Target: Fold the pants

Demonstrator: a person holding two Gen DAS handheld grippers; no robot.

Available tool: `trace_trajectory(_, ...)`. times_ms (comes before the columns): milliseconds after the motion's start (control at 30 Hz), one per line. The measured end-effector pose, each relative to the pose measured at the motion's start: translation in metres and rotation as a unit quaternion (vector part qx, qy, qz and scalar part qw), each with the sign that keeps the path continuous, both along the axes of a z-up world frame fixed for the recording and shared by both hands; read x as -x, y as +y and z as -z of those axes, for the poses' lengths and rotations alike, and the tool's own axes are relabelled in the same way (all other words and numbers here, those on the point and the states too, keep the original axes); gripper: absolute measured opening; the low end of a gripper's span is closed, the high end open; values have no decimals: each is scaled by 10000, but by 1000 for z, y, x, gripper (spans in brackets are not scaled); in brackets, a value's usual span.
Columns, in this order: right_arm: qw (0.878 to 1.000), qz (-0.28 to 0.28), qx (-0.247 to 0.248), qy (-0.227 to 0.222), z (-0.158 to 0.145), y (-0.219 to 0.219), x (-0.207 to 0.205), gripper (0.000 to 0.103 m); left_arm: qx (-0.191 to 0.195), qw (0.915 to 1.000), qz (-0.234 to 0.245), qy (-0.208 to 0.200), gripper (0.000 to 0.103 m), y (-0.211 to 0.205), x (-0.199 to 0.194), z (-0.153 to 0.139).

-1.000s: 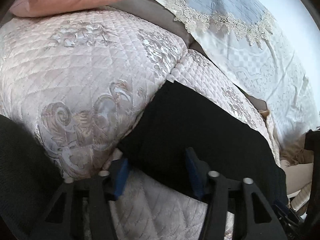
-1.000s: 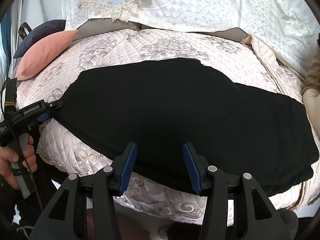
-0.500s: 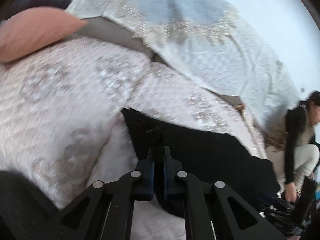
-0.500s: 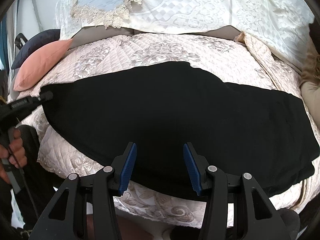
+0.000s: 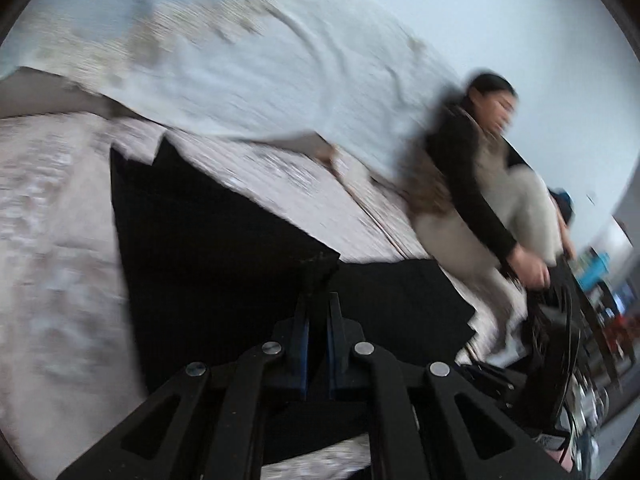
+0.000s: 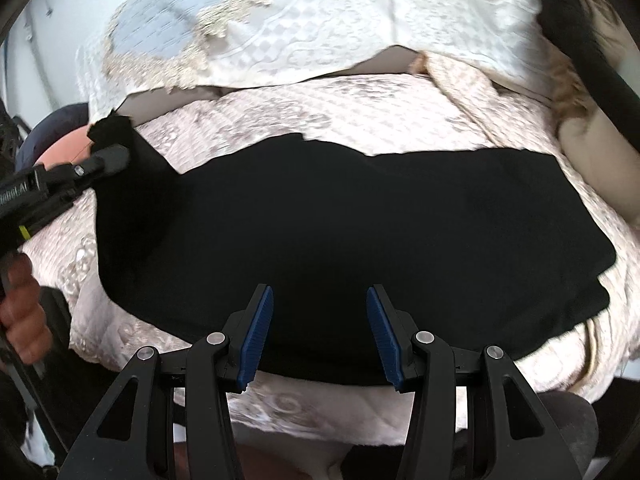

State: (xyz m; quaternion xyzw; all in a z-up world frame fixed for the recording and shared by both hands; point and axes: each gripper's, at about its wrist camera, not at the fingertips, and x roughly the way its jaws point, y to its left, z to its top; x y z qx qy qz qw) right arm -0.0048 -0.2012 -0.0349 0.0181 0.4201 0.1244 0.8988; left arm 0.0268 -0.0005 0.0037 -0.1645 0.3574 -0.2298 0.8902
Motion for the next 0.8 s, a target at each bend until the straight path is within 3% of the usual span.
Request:
trace_trajectory(133,9997,257,-28,26,2,-20,4,49,-52,9971,694,315,8,-46,-7,29)
trace_trajectory(333,9984,560,-82,84,5,-45,7,49,-192,9903,1054,881,9,-74,-12,66)
trace_trajectory(367,9982,592,-100,88,5,-48,7,49,-95,9896,1051,979,13,-72,-12,67)
trace_trajectory(433,9980,613,-142,78,5,-52,6,49,16,9892,1069,1005,35,-66,-9,61)
trace_trajectory(533,9979,623,-175,43,3,-52,4,50,206,9915,1086,686,42,-54,5,40)
trace_trajectory(633,9980,590,-236,16,2,-49,2,50,188,9958,794,407,43,-31,16,24)
trace_trajectory(800,9986,262,-452,64,1,-30,-7,49,-379,9981,-196,433,43,13,14,28)
